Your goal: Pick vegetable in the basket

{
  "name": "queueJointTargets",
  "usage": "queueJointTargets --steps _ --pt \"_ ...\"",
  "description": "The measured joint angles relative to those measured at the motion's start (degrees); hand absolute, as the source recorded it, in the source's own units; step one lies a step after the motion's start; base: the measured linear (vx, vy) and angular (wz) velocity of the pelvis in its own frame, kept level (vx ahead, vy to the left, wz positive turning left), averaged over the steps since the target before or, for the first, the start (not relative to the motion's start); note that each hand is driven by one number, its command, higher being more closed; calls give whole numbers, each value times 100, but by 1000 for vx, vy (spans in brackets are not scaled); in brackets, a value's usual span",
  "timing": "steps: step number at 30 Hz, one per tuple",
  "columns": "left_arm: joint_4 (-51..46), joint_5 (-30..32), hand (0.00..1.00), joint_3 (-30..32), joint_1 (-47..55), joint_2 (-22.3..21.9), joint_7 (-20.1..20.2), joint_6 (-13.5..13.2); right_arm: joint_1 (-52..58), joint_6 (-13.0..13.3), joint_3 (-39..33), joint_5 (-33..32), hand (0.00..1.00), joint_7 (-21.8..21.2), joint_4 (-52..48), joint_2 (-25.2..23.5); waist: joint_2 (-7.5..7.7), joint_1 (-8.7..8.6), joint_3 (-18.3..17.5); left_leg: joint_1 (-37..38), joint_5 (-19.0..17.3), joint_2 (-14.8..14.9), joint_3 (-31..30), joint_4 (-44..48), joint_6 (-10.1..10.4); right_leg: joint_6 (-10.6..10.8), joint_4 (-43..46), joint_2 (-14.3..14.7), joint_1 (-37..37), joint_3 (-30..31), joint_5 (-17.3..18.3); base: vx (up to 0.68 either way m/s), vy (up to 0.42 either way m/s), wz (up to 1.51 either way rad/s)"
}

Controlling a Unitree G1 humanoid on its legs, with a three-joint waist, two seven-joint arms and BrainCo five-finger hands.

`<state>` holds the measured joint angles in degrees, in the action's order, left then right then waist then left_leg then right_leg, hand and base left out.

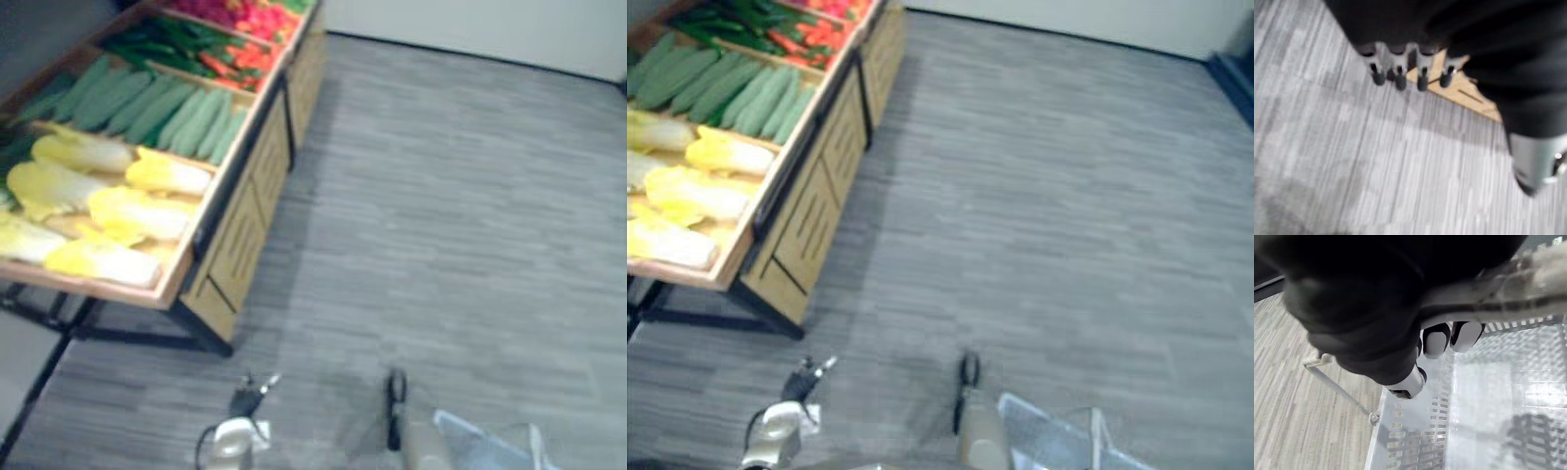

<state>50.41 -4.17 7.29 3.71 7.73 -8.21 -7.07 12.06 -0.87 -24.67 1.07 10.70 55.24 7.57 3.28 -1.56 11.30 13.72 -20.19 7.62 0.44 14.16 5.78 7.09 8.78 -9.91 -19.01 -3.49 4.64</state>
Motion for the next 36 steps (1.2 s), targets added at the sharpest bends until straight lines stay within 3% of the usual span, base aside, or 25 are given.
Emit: queueJointTargets --steps 1,2,3,4,5,7,8,9,10,11,12,13,14,15,16,19,20,21,22,23,26,27,30,33,36 --pt "79 8 0 151 133 34 -29 8 4 -4 32 6 100 -29 67 -2 30 -17 11 -221 -13 140 -172 1108 28 131 679 -7 52 8 -541 755 -496 86" --pt "138 9 0 210 229 -89 -26 13 -4 -4 31 7 100 -34 109 118 -223 -7 17 -613 251 455 -185 2126 -8 21 1045 145 165 -205 -399 736 -477 90" --pt "189 5 0 235 335 -276 -13 6 -84 -9 46 9 100 -47 126 320 -518 40 98 -1224 1123 921 -82 3377 -105 -184 1018 375 498 -448 -90 677 -396 58" --pt "256 3 0 242 363 -326 -10 13 -187 -8 71 9 100 -56 122 403 -590 53 154 -1521 1128 1087 49 3875 -92 -235 932 400 696 -555 -10 635 -348 55" --pt "395 -41 0 358 401 -363 6 28 -418 12 93 11 100 -91 114 456 -499 64 253 -2028 798 1173 717 4372 -111 -284 544 342 1293 -746 36 729 -409 62" --pt "336 -189 0 512 413 -302 -17 13 -467 64 91 13 100 -113 22 432 -292 118 318 -2292 572 1047 1506 3978 -58 -281 46 177 2024 -1120 76 488 -304 88" --pt "215 -195 0 524 443 -286 -16 -12 -455 124 39 13 100 -125 -92 439 -185 187 283 -2393 566 866 2365 3176 -79 -207 -272 111 2451 -1524 159 439 -274 135" --pt "119 -192 0 509 475 -309 -10 -35 -462 190 -48 11 100 -121 -133 449 -184 170 261 -2379 709 781 3569 2299 -342 -107 -369 138 2765 -2025 351 528 -310 148" --pt "96 -188 0 474 469 -311 -7 -30 -442 202 -115 13 100 -116 -135 456 -189 162 255 -2339 800 724 4069 1960 -556 -41 -304 151 2870 -2251 517 463 -190 171" --pt "113 -186 0 424 484 -334 -4 6 -370 211 -179 14 100 -118 -138 496 -241 180 170 -2279 1059 462 4677 1436 -1029 212 341 174 2954 -2808 916 506 -121 156" --pt "157 -188 0 441 535 -383 -6 11 -355 203 -179 22 100 -117 -134 519 -301 182 126 -2142 683 318 4585 1112 -1484 328 1410 61 2742 -2891 1114 581 -133 195" --pt "186 -192 0 524 524 -284 -8 21 -406 202 -176 34 100 -116 -143 359 -60 166 67 -1954 537 -107 4081 656 -1431 227 3407 -463 2065 -2546 919 446 -114 169" --pt "188 -174 0 514 519 -160 -15 42 -422 206 -137 61 100 -123 -188 296 107 126 64 -1877 574 -274 3804 440 -1473 109 4245 -605 1692 -2189 439 373 -201 238" --pt "185 -172 0 473 487 -4 -27 80 -443 207 4 82 100 -124 -201 214 253 37 135 -1758 564 -401 3193 372 -1448 62 4987 -508 1094 -1285 525 376 -276 206" --pt "201 -177 0 478 496 -12 -48 85 -443 215 34 80 100 -127 -201 217 257 23 139 -1689 565 -433 2956 312 -1390 14 4849 -402 951 -1038 710 487 -354 236" --pt "214 -198 0 703 377 -125 -55 98 -456 286 16 47 100 -124 -106 282 38 2 144 -1445 722 -435 1724 -28 -986 -60 2476 175 720 326 914 406 -324 202" --pt "205 -205 0 829 256 -114 -56 91 -385 293 -43 -3 100 -123 -51 283 30 4 99 -1473 714 -457 1276 -66 -780 60 1313 298 784 977 789 373 -368 231" --pt "195 -208 0 944 223 -79 -64 84 -368 292 -85 -8 100 -129 -21 258 61 12 85 -1470 681 -464 1109 -38 -668 150 873 300 829 1233 728 374 -440 206" --pt "104 -201 0 1191 201 19 -85 85 -302 296 -196 -12 100 -129 -27 142 198 32 41 -1476 539 -509 810 191 -476 148 510 261 834 1456 361 422 -509 174" --pt "49 -203 0 1322 95 11 -164 101 -235 294 -221 -103 100 -125 -42 139 69 43 63 -1498 338 -327 603 600 -277 228 948 373 904 1227 140 516 -586 167" --pt "-548 -293 0 1319 -175 -92 -294 66 -147 385 -321 -287 100 -94 -415 147 -328 26 27 -1904 471 319 776 1213 -86 -41 1019 638 1048 568 320 334 -392 95" --pt "-781 -545 0 1356 -408 -94 -448 33 -147 421 -326 -408 100 -85 -590 98 -338 38 26 -1838 704 458 1093 1054 64 -68 1016 676 1095 476 330 211 -316 61" --pt "-1820 -855 0 1344 -885 -95 -877 -66 -36 497 -485 -621 100 -48 -809 -43 -277 2 23 -1148 1302 559 1926 -126 190 -205 889 678 1381 267 354 132 -218 35" --pt "-3157 -728 0 1315 -1370 -19 -1345 -294 41 535 -660 -628 100 51 -852 -200 -338 -8 -20 -968 1482 460 2002 -998 250 -327 553 768 1342 221 348 32 -55 8" --pt "-4020 -257 0 973 -1629 111 -1746 -399 221 625 -662 -625 100 90 -754 -389 -257 -67 -44 -940 1580 375 1989 -1207 243 -321 308 769 1408 214 239 -8 28 4"
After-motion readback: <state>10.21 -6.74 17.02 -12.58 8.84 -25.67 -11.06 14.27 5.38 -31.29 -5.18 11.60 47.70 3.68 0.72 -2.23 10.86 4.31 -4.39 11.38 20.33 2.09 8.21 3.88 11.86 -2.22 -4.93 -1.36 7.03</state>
